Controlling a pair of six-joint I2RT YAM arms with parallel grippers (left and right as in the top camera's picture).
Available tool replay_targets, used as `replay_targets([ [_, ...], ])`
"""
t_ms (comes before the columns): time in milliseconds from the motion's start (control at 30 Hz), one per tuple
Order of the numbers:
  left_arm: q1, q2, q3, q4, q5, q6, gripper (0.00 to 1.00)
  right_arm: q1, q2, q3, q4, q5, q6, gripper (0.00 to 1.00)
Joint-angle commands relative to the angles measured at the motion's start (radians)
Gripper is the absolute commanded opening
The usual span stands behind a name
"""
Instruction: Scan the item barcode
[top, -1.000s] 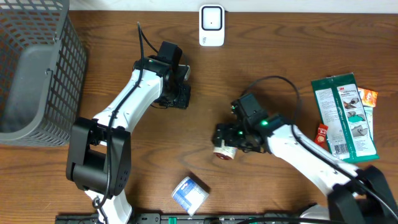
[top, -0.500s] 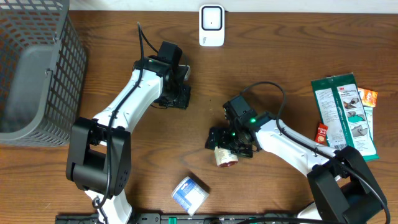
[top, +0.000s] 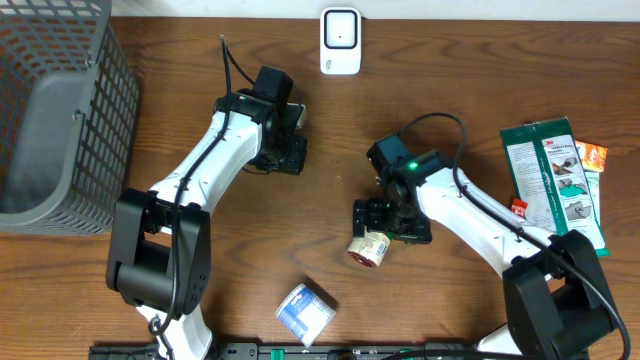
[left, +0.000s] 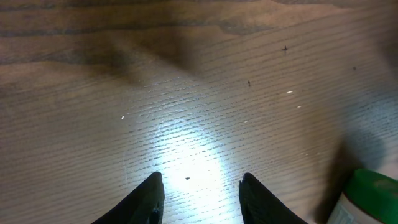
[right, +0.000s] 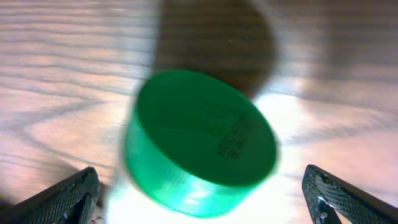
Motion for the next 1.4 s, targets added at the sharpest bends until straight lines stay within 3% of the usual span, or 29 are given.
replay_targets([
  [0, 0.002, -0.026, 0.002, -0.003, -0.005, -0.005, 0.42, 0.037, 0.0, -0.005, 0.031, -0.057, -0.026, 0.99],
  [67, 0.002, -0.026, 0.002, -0.004, -0.005, -0.005, 0.41, 0.044, 0.0, -0.006, 0.04, -0.048, -0.021, 0.99],
  [100, 0.002, -0.026, 0.002, -0.005, -0.005, -0.005, 0.41, 0.044, 0.0, -0.011, 0.043, -0.01, 0.015, 0.8],
  [133, 0.002, -0.026, 0.002, -0.005, -0.005, -0.005, 0.42, 0.044, 0.0, -0.016, 0.042, 0.031, 0.059, 0.69],
  [167, 0.002, -0.026, 0.002, -0.004, -0.005, -0.005, 0.41, 0.044, 0.0, -0.023, 0.043, 0.075, 0.097, 0.66],
  [367, 0.002, -0.026, 0.002, -0.003, -0.005, -0.005, 0.41, 0.04, 0.001, -0.031, 0.094, 0.286, 0.154, 0.8],
  [500, 0.002, -0.026, 0.002, -0.006, -0.005, -0.005, 0.41, 0.05, 0.006, -0.031, 0.109, 0.272, 0.154, 0.8],
  [900, 0.002, -0.026, 0.002, -0.006, -0.005, -0.005, 0.41, 0.058, 0.013, -0.057, 0.103, 0.196, 0.155, 0.67],
  [1000, 0.002, -0.026, 0.002, -0.006, -0.005, -0.005, 0.41, 0.052, 0.013, -0.057, 0.087, 0.147, 0.158, 0.8],
  [1367, 0.002, -0.026, 0.002, -0.006, -0.005, -0.005, 0.41, 0.043, 0.013, -0.098, 0.085, 0.043, 0.247, 0.83],
])
